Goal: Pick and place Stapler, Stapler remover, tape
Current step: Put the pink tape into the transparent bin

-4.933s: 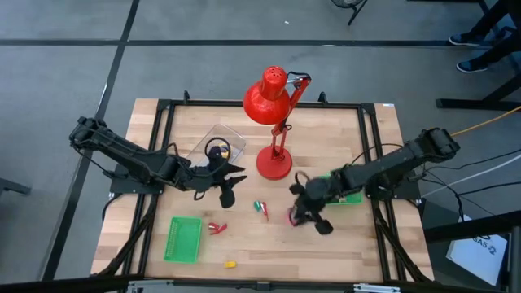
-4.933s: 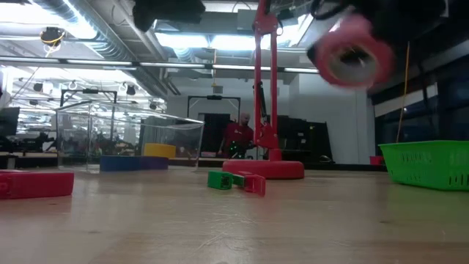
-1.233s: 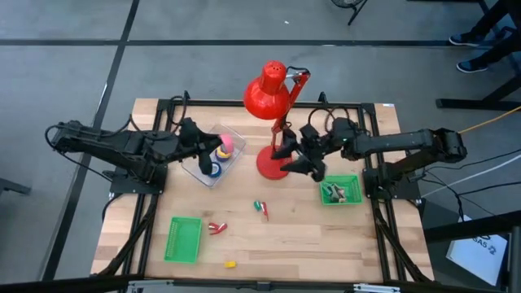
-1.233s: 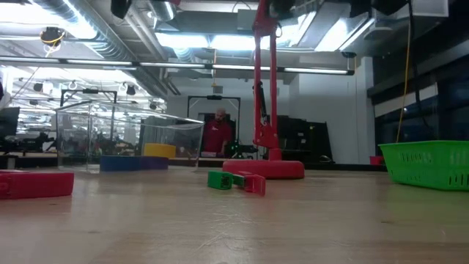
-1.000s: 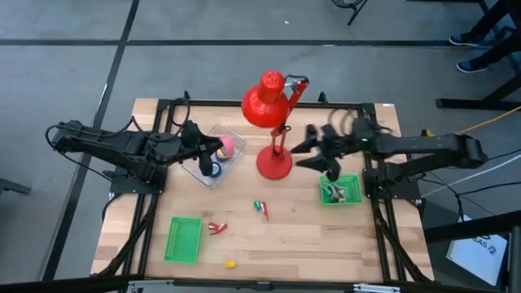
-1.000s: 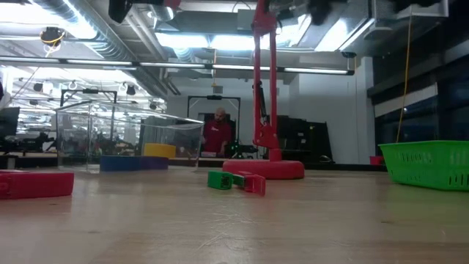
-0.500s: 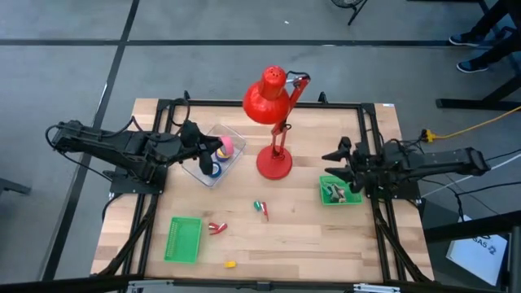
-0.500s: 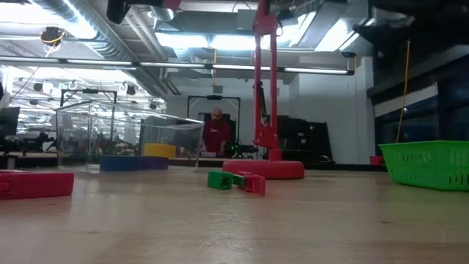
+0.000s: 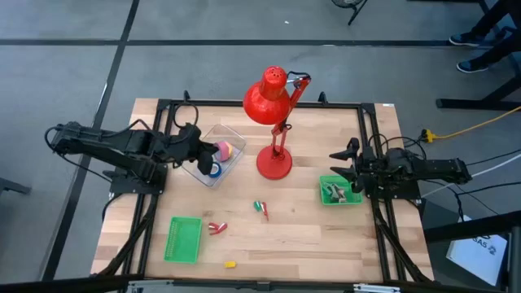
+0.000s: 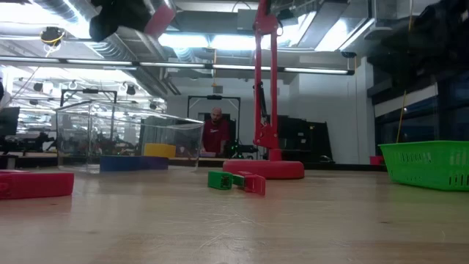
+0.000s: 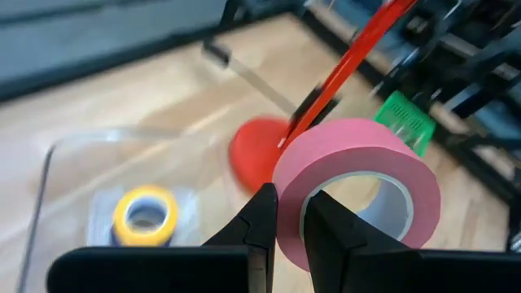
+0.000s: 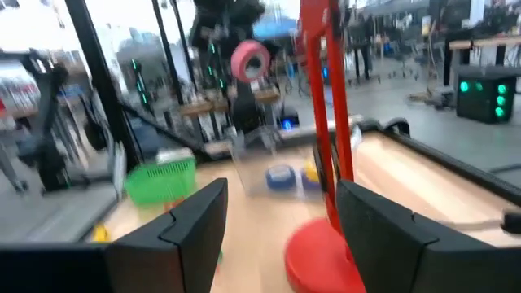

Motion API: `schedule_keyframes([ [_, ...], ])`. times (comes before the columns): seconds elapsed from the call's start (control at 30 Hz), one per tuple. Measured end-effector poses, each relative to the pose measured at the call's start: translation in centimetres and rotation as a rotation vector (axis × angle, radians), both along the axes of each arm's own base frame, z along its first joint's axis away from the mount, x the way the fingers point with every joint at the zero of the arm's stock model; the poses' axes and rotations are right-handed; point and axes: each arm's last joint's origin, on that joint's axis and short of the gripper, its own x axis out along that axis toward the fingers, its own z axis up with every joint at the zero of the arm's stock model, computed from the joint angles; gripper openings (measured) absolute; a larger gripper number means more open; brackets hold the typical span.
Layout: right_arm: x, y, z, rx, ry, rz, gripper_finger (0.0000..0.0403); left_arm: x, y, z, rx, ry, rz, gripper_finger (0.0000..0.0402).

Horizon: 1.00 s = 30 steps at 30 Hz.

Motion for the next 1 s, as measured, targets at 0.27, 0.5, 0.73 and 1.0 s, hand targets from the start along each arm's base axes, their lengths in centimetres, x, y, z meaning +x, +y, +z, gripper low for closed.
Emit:
schedule_keyframes([
  [0.27, 0.0, 0.2, -0.2, -0.032, 0.021, 0.083, 0.0232, -0.2, 1.4, -2.5, -0.164, 0.28, -0.041, 0.0036],
  [0.5, 0.0, 0.2, -0.3, 0.147, 0.031, 0.089, 0.0232, 0.5, 2.7, -4.6, -0.247, 0.585, -0.174, 0.0036],
  [0.73, 0.0, 0.2, -0.3, 0.091, 0.03, 0.088, 0.0232, 1.8, 4.3, -4.9, -0.163, 0.805, -0.352, 0.0036],
  [1.0, 0.0, 0.2, -0.3, 0.092, 0.03, 0.088, 0.0232, 3.5, 5.3, -6.9, -0.002, 0.962, -0.558, 0.0036],
])
